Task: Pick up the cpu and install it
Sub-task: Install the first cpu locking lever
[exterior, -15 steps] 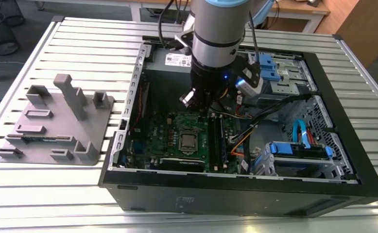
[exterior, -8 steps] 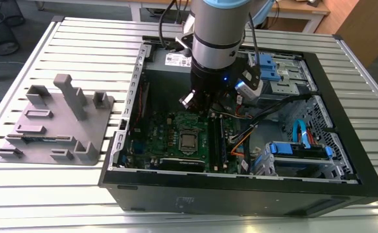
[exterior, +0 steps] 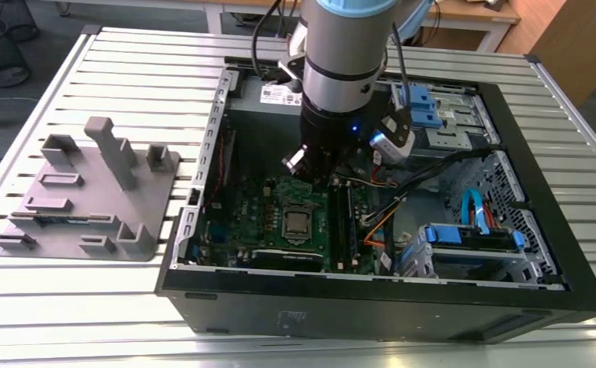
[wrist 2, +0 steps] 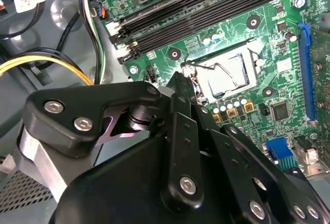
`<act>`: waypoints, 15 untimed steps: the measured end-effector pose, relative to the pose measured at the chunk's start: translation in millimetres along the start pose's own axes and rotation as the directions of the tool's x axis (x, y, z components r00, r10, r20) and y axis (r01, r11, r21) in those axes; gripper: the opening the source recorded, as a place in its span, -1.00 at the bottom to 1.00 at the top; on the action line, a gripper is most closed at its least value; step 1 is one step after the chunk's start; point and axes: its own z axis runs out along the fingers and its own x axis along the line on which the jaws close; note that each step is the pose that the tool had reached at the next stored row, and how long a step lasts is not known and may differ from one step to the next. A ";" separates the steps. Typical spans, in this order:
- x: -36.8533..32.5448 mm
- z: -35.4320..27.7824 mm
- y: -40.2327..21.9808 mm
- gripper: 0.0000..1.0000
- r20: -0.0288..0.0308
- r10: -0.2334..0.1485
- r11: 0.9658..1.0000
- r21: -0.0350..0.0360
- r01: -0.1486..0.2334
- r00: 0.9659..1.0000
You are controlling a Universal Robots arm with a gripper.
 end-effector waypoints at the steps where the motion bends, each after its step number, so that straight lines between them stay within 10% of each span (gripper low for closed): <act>1: 0.3 0.5 -0.5 -0.79 0.000 0.004 1.000 0.000 -0.004 1.000; 15: 1.8 6.8 -2.4 -0.79 -0.013 0.065 0.998 0.024 -0.065 0.998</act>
